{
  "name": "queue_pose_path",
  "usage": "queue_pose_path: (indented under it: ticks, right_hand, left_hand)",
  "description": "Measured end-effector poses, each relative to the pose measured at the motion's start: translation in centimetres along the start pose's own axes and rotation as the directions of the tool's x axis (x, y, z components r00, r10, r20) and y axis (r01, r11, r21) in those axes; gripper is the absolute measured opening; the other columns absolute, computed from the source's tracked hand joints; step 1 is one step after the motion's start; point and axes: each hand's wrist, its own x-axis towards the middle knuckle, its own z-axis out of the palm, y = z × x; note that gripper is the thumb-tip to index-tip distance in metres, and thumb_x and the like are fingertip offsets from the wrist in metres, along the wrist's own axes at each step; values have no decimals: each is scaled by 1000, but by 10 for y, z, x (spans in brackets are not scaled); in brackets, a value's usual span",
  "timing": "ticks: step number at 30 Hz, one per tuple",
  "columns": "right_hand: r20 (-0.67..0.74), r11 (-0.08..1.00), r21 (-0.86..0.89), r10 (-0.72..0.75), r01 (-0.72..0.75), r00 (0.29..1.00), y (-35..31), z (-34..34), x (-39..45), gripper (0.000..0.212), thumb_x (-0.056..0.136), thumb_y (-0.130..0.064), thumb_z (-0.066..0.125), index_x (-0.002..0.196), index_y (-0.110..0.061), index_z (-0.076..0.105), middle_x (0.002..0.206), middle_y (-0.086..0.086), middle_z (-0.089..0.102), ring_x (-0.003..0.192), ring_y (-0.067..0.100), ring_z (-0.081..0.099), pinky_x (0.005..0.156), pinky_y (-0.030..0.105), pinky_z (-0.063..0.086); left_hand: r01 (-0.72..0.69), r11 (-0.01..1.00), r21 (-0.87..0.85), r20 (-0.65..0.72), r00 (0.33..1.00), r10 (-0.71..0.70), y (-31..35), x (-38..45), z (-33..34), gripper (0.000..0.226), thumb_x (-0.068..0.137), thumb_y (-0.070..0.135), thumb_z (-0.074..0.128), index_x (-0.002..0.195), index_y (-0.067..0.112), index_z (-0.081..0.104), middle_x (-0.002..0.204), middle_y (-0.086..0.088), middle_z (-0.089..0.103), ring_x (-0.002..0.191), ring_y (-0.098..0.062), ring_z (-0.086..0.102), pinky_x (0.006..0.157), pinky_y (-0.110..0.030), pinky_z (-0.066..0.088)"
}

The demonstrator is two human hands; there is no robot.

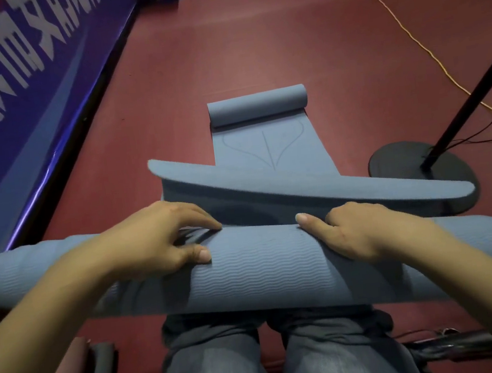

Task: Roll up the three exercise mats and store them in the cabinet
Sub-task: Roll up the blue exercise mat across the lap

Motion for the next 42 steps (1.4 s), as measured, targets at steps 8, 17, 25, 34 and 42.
queue_pose_path:
  ticks: [8,17,25,34,42]
  right_hand:
    - [-265,991,136,40,-4,963,4,16,15,65,95,-76,20,90,-19,52,86,-2,63,82,22,57,77,42,43]
    - [-162,998,-65,-27,17,986,-13,-9,14,66,103,-63,24,70,-13,50,74,4,57,67,20,51,74,40,40]
    - [43,996,68,-55,52,998,-13,-11,6,85,84,-91,22,73,-14,57,82,4,63,75,19,59,70,36,44]
    - [247,977,214,-70,16,966,-9,7,-3,98,78,-96,23,112,-18,73,113,-9,64,103,17,60,103,36,41]
    - [-120,963,238,-103,129,988,-2,15,-8,52,96,-71,37,88,-26,61,87,-6,64,82,12,60,76,37,49]
  left_hand:
    - [78,984,158,62,994,-89,25,-7,8,98,69,91,48,154,46,34,152,33,40,141,-2,42,109,-41,45]
    - [92,889,448,130,978,-166,31,-7,30,157,38,93,72,160,30,-5,166,4,19,151,-26,24,123,-39,25]
    - [46,910,411,130,986,-108,51,-7,6,100,24,89,69,108,37,54,89,12,65,82,-14,64,76,-36,55]
    - [113,987,-115,437,898,-52,42,-20,11,85,35,66,95,112,49,65,102,29,71,94,6,67,86,-28,56]
    - [6,969,-248,262,963,61,23,-21,17,122,38,73,93,146,52,39,136,39,51,126,13,49,111,-29,42]
